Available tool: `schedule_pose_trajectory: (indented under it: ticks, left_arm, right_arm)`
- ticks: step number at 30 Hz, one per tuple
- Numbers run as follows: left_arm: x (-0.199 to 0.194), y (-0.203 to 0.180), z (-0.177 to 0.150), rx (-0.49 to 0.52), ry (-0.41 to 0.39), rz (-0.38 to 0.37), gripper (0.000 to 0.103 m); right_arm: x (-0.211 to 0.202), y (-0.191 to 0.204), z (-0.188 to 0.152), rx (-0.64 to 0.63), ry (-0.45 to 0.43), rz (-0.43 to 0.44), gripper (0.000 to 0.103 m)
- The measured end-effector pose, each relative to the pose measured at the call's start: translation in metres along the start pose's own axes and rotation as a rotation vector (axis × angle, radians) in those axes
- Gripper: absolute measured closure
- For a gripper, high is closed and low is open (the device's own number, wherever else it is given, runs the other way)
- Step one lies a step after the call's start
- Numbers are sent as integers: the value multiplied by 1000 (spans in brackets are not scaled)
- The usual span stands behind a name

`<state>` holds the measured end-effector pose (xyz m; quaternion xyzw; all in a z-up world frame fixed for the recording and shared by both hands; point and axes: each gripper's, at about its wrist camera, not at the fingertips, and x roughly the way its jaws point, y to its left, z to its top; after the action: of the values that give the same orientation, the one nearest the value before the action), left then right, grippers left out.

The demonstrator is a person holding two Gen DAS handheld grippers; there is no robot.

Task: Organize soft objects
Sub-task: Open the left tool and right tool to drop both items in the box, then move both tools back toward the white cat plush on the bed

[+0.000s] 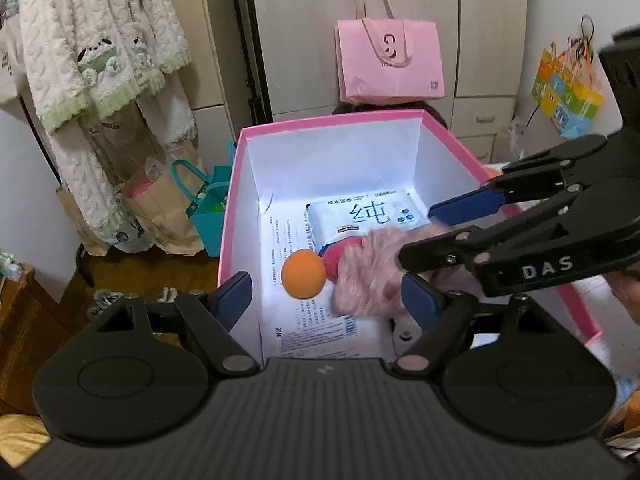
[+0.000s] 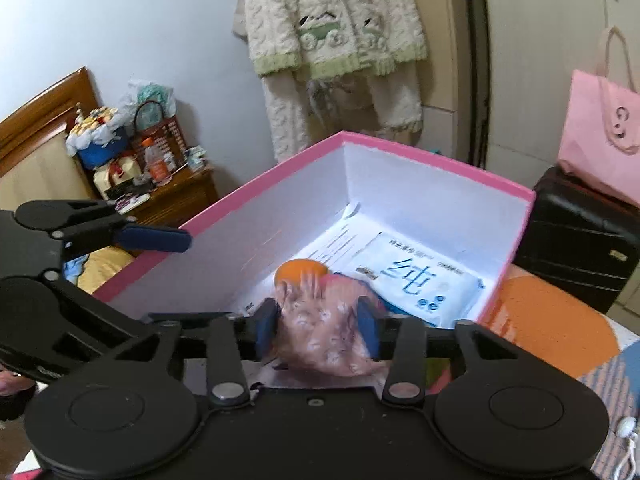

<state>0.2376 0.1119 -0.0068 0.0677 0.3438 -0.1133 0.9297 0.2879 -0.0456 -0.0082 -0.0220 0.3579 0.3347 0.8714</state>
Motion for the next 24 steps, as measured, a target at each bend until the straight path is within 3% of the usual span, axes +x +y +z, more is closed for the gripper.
schedule_pose_trajectory:
  ticks: [8,15,20,24]
  left_arm:
    - [-28,10,-5,-89,-1,-64,22]
    - [-57,-5,-12,-67,-4,-106,22]
    - [-77,-22,-16,-42,-22,-84,22]
    - [-85,-34,-17,-37,14,-153,22]
  right_arm:
    - [-56,2,-8,-10,-88,-29,44]
    - [-106,10,-24,-51,-138,-44,41]
    - [-133,20,-37,-76,-154,-40,40]
    - [-155,37,-53,-134,-163,-46,38]
